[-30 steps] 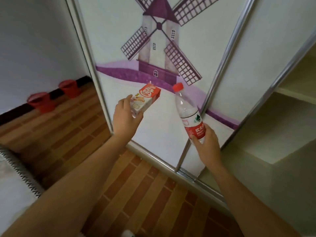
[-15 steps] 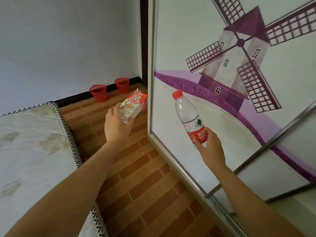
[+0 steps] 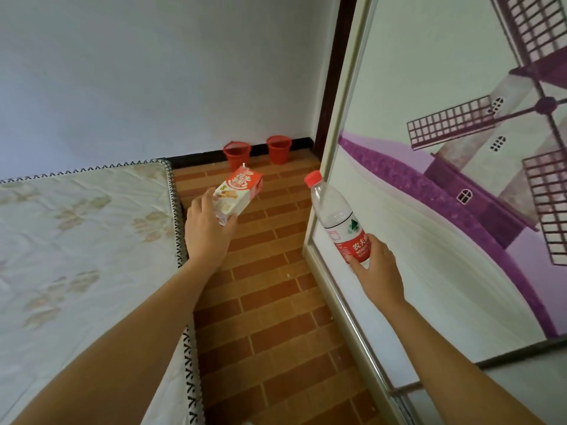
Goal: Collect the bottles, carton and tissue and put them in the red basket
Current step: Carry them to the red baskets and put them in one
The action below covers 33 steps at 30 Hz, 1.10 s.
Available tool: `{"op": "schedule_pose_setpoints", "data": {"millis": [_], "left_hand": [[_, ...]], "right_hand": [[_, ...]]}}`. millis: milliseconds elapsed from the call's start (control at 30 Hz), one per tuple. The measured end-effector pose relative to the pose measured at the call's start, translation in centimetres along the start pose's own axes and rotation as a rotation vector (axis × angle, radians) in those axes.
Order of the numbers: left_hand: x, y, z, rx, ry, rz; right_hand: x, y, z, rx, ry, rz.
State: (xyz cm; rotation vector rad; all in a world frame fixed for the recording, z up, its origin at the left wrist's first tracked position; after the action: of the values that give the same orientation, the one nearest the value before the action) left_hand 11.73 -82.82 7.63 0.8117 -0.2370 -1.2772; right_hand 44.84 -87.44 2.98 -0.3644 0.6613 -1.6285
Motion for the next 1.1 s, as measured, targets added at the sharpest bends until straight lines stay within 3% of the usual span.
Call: {"op": "schedule_pose_setpoints", "data": {"millis": [700,1100], "left_hand": [[-1.5,-2.3,-2.7,-0.044,0.099,0.147],[-15.7,-7.8,-7.3,-0.028,0.07,0.161]], "right_hand": [[-7.8,1.5,-4.8,-0.033,-0.16,0.083],[-20.1,-2.7,-12.9,-0.033,-0.19,0.023]]}}
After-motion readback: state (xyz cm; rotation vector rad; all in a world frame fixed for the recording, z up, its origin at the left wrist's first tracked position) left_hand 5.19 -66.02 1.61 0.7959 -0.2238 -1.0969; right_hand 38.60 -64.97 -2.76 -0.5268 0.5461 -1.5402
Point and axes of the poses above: each hand's wrist, its own x-axis away from the middle knuckle, its own z-axis out of the back of the hand, y = z × x, the point moved 7 cm from there along -x, towards the middle knuckle, and after that the axes turned 1 degree about -y, right-handed, at the moved point
